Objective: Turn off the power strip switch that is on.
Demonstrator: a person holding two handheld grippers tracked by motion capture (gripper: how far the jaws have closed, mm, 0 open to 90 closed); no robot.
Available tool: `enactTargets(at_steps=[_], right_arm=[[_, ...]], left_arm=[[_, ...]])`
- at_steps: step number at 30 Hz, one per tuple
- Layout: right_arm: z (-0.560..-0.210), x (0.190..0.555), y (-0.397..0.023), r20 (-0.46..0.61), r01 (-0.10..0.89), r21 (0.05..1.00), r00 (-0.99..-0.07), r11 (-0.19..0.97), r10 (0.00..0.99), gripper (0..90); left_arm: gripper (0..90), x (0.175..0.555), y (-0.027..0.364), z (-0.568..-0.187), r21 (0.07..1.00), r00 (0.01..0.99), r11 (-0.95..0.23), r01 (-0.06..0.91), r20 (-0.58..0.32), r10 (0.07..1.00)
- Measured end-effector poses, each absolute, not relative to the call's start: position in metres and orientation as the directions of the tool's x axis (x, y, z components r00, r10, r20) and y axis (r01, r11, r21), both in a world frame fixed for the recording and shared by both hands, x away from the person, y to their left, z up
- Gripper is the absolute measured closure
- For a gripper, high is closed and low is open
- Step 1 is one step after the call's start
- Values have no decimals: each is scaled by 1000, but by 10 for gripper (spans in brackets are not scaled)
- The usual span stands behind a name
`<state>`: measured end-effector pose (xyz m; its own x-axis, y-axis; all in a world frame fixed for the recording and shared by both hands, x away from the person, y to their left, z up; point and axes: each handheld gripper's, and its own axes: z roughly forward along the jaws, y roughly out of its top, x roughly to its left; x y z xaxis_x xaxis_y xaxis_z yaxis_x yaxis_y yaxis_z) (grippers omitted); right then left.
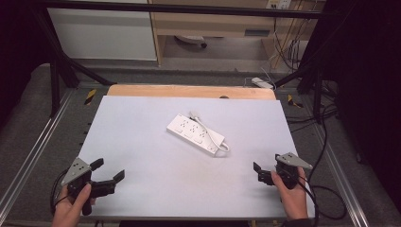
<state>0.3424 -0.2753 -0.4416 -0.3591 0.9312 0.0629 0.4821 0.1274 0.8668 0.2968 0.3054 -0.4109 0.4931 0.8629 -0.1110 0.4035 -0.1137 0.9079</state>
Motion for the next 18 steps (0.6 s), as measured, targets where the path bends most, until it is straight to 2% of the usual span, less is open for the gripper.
enactTargets(at_steps=[12,18], right_arm=[[-436,341,-276,98,437,895,-389,90,916,67],[-429,338,-273,74,396,913,-405,102,911,53]], left_arm=[[56,297,304,-411,905,501,-122,407,-110,859],[56,297,304,-412,903,502,-126,411,-109,858]])
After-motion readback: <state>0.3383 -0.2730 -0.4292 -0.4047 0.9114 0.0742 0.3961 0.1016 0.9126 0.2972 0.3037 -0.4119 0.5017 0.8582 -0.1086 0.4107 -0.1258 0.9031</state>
